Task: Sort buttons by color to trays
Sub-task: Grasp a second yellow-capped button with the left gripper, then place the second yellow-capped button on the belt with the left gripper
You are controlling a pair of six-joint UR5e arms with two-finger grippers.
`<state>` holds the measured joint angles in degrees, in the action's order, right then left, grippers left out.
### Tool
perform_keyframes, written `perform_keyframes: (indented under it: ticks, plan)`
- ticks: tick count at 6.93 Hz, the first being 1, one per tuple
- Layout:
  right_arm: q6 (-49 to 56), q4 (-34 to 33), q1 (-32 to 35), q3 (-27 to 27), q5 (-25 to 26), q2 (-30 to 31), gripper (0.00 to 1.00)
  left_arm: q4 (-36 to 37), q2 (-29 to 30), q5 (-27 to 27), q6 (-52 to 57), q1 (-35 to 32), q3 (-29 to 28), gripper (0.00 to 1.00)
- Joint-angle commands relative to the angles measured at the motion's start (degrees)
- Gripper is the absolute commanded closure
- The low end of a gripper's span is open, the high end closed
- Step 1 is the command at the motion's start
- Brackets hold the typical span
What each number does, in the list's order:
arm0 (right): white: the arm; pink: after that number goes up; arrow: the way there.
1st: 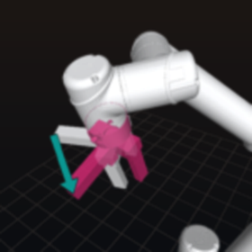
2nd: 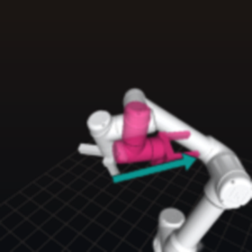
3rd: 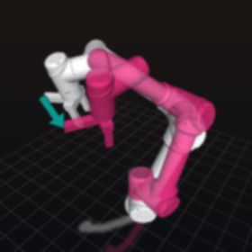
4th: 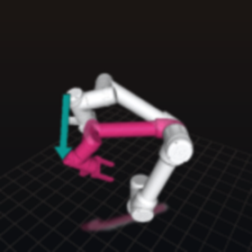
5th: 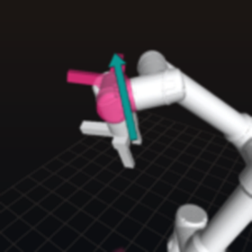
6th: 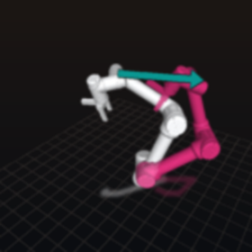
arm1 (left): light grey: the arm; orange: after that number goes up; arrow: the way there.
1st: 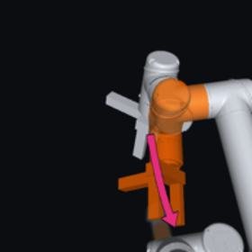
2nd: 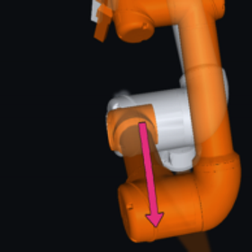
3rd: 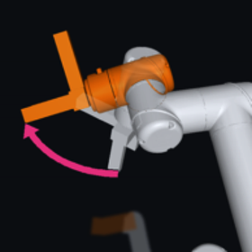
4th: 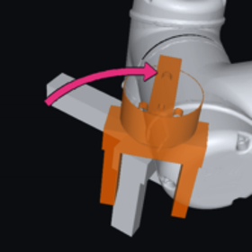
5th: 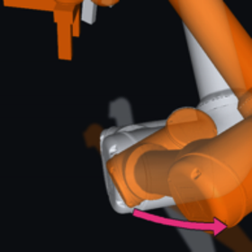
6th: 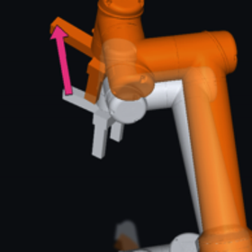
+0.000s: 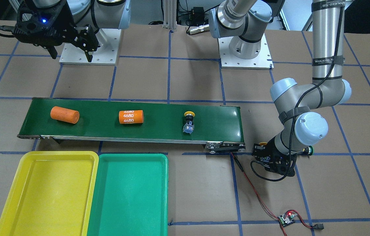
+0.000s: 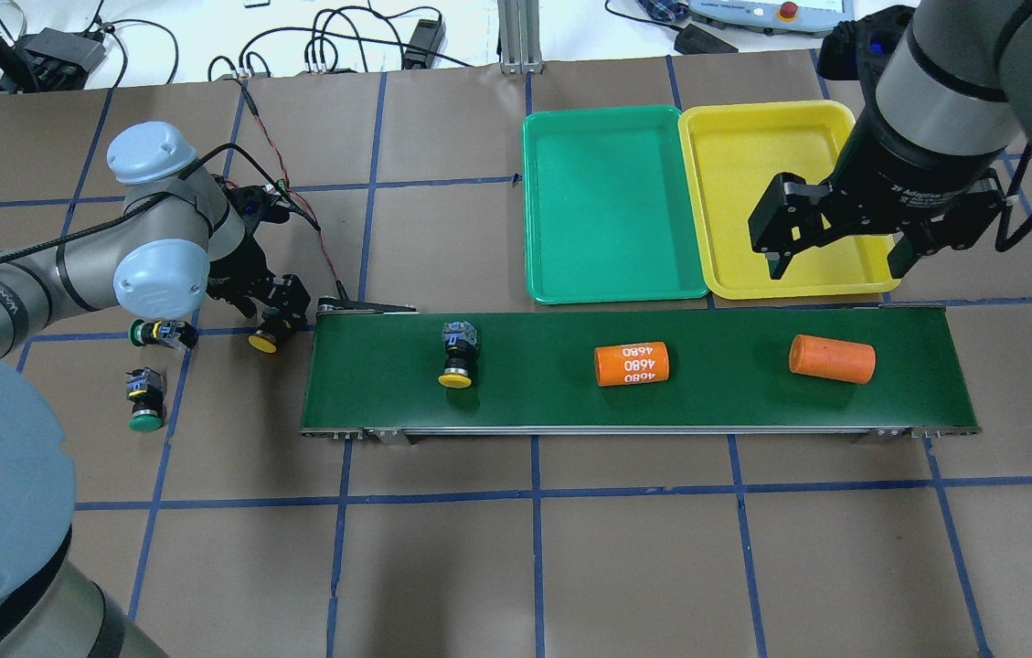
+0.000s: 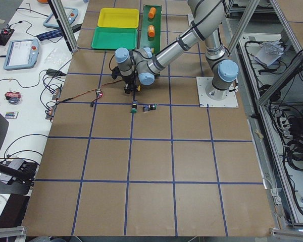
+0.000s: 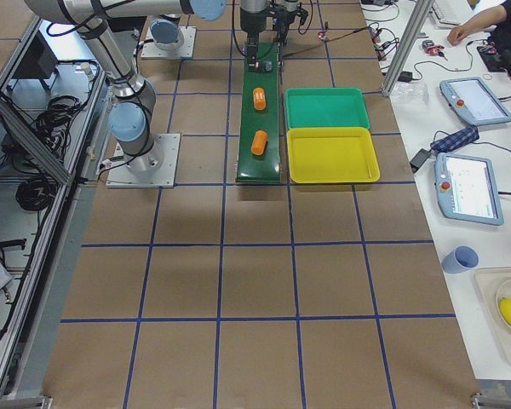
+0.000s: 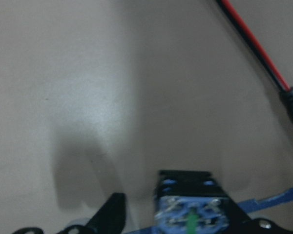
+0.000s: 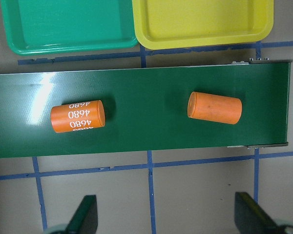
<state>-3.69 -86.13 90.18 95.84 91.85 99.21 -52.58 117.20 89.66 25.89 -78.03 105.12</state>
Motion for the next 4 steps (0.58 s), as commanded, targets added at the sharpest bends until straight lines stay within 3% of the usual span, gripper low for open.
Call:
perform_keyframes:
  ticks: [1, 4]
  plan:
    - [0.0, 0.0, 0.0, 0.1, 0.0, 0.0, 0.0, -0.9, -2.0, -0.2, -0.2, -0.1, -1.1, 1.0]
    - [0.0, 0.1, 0.0, 0.1, 0.1, -0.1, 0.0, -15.5, -9.6, -3.1, -9.3, -3.1, -3.5, 1.0]
